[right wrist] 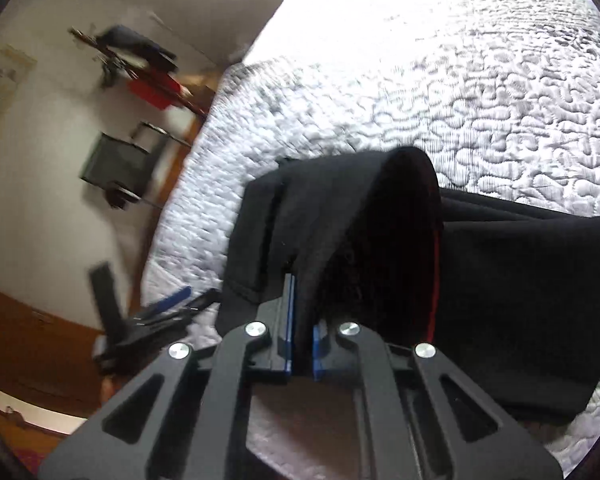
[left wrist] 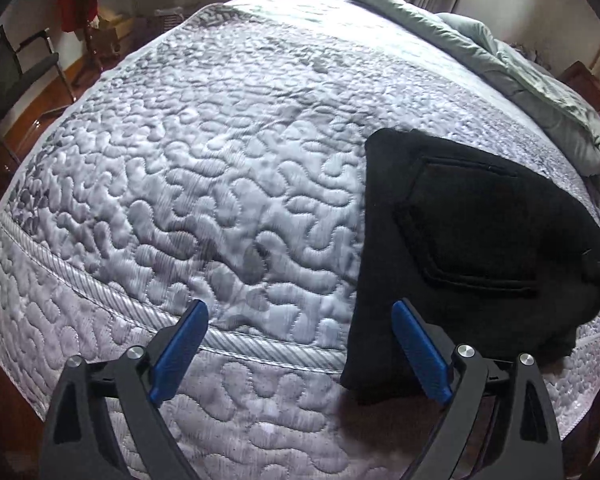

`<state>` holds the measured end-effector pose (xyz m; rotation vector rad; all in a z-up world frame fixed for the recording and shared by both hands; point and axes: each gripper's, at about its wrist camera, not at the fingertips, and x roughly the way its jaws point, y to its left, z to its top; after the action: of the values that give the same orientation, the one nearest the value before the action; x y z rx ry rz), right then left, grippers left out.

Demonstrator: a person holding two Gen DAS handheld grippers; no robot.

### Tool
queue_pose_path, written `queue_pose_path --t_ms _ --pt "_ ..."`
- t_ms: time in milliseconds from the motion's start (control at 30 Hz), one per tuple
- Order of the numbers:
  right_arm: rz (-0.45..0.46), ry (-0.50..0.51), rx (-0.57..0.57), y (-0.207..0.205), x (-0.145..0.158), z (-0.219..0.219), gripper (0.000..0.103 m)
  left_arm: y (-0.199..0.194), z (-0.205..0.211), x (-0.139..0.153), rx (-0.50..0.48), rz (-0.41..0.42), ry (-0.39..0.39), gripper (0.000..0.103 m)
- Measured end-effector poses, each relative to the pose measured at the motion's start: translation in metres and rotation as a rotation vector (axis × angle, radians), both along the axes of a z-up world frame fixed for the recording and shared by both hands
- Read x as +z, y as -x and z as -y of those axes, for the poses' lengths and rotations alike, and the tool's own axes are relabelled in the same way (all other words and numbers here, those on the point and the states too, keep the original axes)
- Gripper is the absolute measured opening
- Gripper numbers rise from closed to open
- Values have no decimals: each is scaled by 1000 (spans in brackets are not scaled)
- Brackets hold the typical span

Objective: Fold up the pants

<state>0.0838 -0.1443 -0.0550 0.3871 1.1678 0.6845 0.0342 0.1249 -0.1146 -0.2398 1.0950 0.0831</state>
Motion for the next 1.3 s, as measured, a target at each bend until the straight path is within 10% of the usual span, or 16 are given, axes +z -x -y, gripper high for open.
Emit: queue_pose_path --t_ms 333,533,1000,1067,1133,1200,1300 --pt "-103 150 -35 1 -59 10 9 -14 37 -18 -103 -35 -128 98" --pt "8 222 -18 12 -22 15 67 -10 33 -7 -96 -28 -99 97" --pt "-165 153 -60 -11 -78 23 90 7 25 -1 -68 -31 90 97" --pt "-143 130 -46 -16 -78 18 86 9 20 -2 -49 -34 102 97" --pt "-149 68 -14 -22 -76 11 45 11 16 -3 -28 -36 122 97" --pt "-182 -3 12 -26 -78 9 26 13 14 -4 -15 -40 139 97" --pt "-139 -40 36 -24 -64 9 18 16 16 -2 -16 -37 140 97"
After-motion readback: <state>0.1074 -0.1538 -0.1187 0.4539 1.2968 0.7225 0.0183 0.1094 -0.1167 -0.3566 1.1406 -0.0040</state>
